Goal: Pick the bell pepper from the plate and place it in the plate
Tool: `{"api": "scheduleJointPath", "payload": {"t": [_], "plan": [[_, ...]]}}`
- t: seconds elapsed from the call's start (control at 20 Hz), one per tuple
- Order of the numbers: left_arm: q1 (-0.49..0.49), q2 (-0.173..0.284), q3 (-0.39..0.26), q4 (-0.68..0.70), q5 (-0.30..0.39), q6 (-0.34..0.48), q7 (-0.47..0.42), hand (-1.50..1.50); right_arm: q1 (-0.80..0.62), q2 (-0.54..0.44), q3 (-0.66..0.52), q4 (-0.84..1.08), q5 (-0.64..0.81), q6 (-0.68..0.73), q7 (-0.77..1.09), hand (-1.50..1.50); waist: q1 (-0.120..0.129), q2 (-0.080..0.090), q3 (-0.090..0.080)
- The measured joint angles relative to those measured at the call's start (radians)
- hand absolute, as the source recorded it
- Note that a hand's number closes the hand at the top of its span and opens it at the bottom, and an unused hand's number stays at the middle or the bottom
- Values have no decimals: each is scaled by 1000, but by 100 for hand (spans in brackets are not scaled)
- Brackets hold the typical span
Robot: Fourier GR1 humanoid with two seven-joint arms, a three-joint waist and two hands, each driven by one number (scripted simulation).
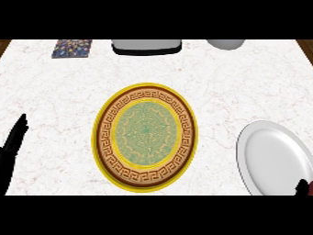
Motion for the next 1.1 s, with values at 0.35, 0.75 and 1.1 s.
{"api": "scheduleJointPath", "payload": {"t": [0.35, 0.75, 1.1], "plan": [[-11, 6, -1, -2, 4, -18, 5, 0, 144, 57, 152, -417, 263, -41, 84, 150, 10, 3, 4], [-23, -2, -15, -3, -9, -21, 3, 0, 31, 102, 448, -476, 399, 5, 118, 150, 34, 7, 4], [-45, 2, -12, 0, -3, -40, 10, 0, -263, 248, 702, -482, 605, 220, 314, 150, 55, 11, 4]]}}
